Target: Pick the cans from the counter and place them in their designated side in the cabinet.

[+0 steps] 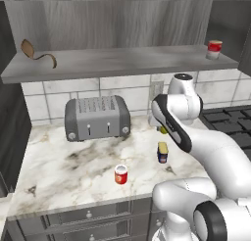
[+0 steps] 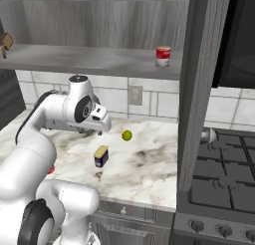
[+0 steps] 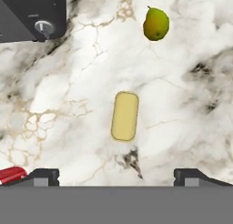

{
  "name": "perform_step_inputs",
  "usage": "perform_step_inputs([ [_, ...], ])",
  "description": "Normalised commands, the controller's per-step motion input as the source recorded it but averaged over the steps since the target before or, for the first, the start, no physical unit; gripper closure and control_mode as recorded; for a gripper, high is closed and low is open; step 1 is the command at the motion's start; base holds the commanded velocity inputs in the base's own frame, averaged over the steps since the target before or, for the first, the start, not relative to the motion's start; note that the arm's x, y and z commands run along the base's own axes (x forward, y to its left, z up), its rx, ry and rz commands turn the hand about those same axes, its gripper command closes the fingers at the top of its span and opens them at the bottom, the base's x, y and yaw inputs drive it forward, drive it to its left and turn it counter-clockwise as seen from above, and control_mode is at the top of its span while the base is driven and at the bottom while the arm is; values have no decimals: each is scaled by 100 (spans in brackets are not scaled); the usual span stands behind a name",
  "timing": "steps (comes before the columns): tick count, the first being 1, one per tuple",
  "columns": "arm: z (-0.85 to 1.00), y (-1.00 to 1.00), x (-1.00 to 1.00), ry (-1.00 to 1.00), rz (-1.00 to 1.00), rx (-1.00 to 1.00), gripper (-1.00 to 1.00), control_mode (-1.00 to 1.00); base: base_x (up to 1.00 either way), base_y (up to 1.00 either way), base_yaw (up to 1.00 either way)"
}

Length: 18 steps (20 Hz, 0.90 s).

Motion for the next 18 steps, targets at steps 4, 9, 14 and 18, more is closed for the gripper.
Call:
perform_step_inputs([
  [4, -14, 0, 12, 1, -1, 0, -100, -100, 0, 0, 0],
  [9, -14, 0, 9, 4, -1, 0, -100, -100, 0, 0, 0],
  [14, -15, 0, 5, 5, -2, 0, -100, -100, 0, 0, 0],
  [18, -15, 0, 6, 4, -1, 0, -100, -100, 0, 0, 0],
])
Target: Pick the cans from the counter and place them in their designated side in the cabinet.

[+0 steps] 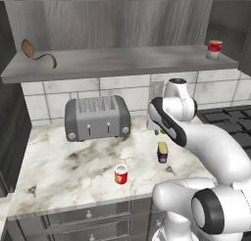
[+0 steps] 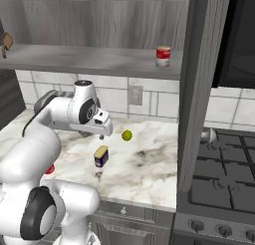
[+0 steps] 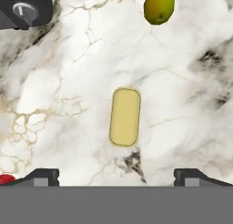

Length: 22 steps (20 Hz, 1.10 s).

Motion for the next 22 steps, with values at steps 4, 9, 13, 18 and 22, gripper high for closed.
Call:
perform_step_inputs([
  [4, -14, 0, 6, 3, -1, 0, -100, -100, 0, 0, 0],
  [9, -12, 0, 5, 2, -1, 0, -100, -100, 0, 0, 0],
  [13, -12, 0, 3, 2, -1, 0, -100, -100, 0, 0, 0],
  [18, -12, -1, 1, 1, -1, 0, -100, -100, 0, 0, 0],
  [22, -11, -5, 0, 0, -1, 0, -100, -100, 0, 0, 0],
])
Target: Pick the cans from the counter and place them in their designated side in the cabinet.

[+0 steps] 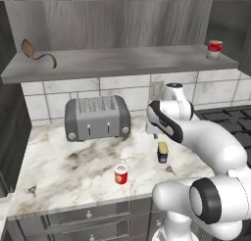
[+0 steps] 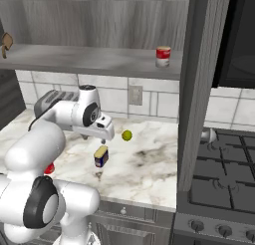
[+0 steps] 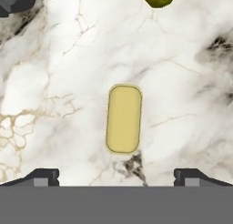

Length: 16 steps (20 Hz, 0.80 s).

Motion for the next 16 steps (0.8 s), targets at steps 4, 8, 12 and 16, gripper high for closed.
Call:
perform_step_inputs([
  [4, -11, -3, 0, 0, -1, 0, -100, -100, 0, 0, 0],
  [8, -12, -1, 0, 0, 0, 0, -100, -100, 0, 0, 0],
  [12, -14, -1, 0, 0, 0, 0, -100, -100, 0, 0, 0],
  [16, -14, -2, 0, 0, 0, 0, -100, -100, 0, 0, 0],
])
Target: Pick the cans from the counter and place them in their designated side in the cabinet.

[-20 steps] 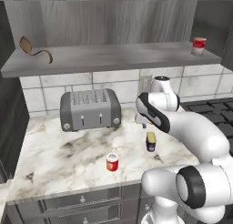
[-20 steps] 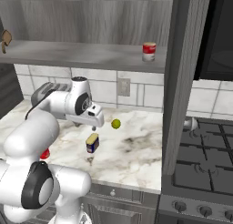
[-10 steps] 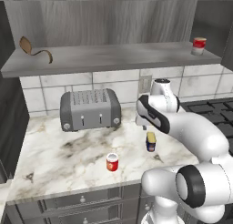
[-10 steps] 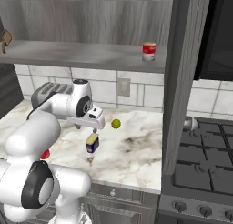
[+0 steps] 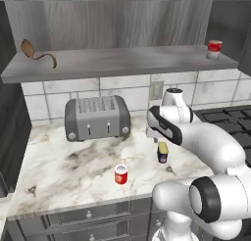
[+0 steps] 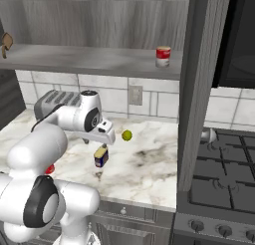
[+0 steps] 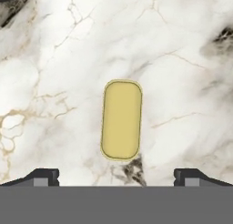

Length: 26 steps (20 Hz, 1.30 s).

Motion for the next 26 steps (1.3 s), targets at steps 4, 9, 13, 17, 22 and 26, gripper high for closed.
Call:
perform_step_inputs([
  [4, -14, -2, 0, 0, 0, 0, -100, -100, 0, 0, 0],
  [9, -13, 0, 1, 0, 0, 0, -100, -100, 0, 0, 0],
  [13, -14, 0, 0, 0, 0, 0, -100, -100, 0, 0, 0],
  [17, -13, 0, 0, 0, 0, 0, -100, -100, 0, 0, 0],
  [22, -13, 0, 0, 0, 0, 0, -100, -100, 0, 0, 0],
  [26, -12, 0, 2, 0, 0, 0, -100, -100, 0, 0, 0],
])
